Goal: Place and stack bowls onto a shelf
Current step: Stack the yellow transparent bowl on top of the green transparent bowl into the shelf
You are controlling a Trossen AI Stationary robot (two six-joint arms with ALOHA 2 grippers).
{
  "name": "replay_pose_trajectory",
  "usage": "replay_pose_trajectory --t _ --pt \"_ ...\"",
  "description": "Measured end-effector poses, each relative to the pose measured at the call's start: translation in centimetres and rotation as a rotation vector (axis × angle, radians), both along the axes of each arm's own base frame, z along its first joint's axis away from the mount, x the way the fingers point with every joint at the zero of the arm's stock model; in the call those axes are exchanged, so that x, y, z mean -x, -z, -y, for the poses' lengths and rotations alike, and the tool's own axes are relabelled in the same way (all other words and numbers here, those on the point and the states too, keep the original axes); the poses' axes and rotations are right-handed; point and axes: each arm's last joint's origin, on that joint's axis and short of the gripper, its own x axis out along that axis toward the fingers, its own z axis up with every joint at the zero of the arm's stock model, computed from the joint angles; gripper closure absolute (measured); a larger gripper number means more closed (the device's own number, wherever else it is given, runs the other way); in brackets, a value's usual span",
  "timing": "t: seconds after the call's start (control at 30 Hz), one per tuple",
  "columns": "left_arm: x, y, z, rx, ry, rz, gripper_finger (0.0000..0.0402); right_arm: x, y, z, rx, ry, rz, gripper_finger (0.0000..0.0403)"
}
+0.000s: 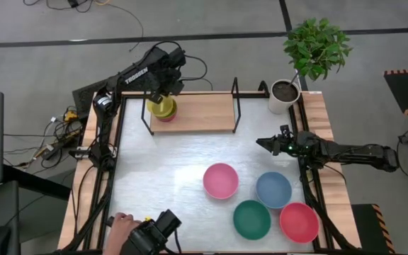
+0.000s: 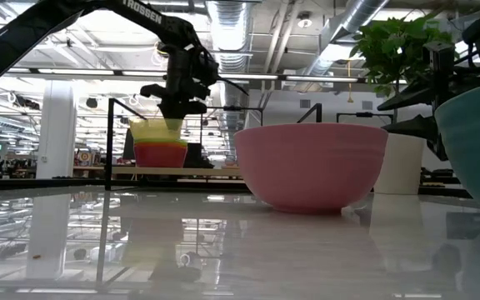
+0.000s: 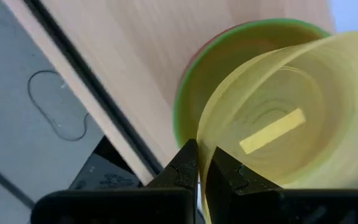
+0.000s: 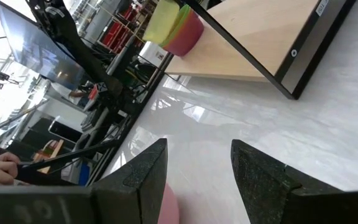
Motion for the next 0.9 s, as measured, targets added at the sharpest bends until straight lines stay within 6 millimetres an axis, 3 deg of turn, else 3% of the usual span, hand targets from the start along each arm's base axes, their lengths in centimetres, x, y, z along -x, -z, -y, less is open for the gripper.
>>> replay_pose_trajectory --t 0.43,0.9 --pt "-0.55 -0.01 0.38 0.004 0.057 0.019 0.0401 0.00 0.00 0.00 0.000 0.000 0.000 0.0200" --pt "-0.63 -0.01 0.45 0.032 -0.031 0.050 0.0397 0.00 0.01 0.00 0.000 0.000 0.000 0.0200"
